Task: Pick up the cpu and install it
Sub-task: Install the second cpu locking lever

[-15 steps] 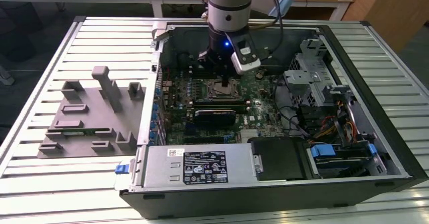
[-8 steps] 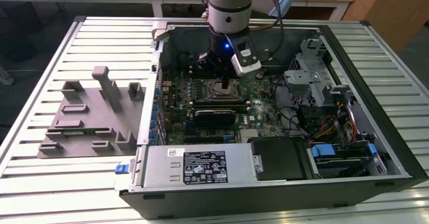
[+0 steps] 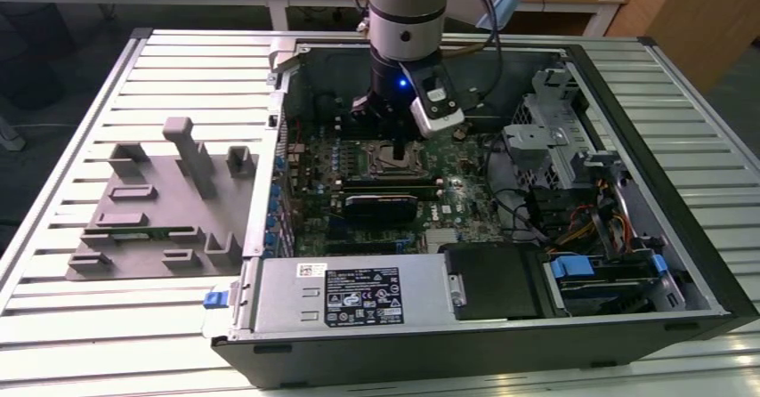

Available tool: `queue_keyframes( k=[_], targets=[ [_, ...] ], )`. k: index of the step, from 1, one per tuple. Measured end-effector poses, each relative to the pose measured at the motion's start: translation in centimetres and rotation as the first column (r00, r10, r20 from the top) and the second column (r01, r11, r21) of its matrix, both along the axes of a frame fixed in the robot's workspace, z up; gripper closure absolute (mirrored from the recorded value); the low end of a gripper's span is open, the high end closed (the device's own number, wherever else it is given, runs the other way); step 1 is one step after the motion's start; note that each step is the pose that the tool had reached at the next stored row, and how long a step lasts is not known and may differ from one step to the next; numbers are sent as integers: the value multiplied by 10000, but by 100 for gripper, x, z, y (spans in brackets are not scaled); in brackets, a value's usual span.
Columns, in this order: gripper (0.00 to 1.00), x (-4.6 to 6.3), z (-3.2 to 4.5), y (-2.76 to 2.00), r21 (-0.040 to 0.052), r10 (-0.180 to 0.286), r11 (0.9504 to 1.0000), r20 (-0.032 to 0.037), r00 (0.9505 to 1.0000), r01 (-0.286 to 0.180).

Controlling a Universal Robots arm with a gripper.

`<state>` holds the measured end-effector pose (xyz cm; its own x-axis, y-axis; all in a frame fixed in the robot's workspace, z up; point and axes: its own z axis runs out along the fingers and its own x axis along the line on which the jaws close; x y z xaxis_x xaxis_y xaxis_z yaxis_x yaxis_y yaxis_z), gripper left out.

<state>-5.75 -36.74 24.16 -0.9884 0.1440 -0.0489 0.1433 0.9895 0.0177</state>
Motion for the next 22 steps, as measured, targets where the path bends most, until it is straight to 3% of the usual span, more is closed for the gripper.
queue_keyframes(
  k=[7, 22],
  targets=[
    [89, -2, -11, -2, -94, 516, 9986, -2, 9987, -516],
    [89, -72, -46, -76, -105, 790, 9968, -2, 9969, -790]
  ],
)
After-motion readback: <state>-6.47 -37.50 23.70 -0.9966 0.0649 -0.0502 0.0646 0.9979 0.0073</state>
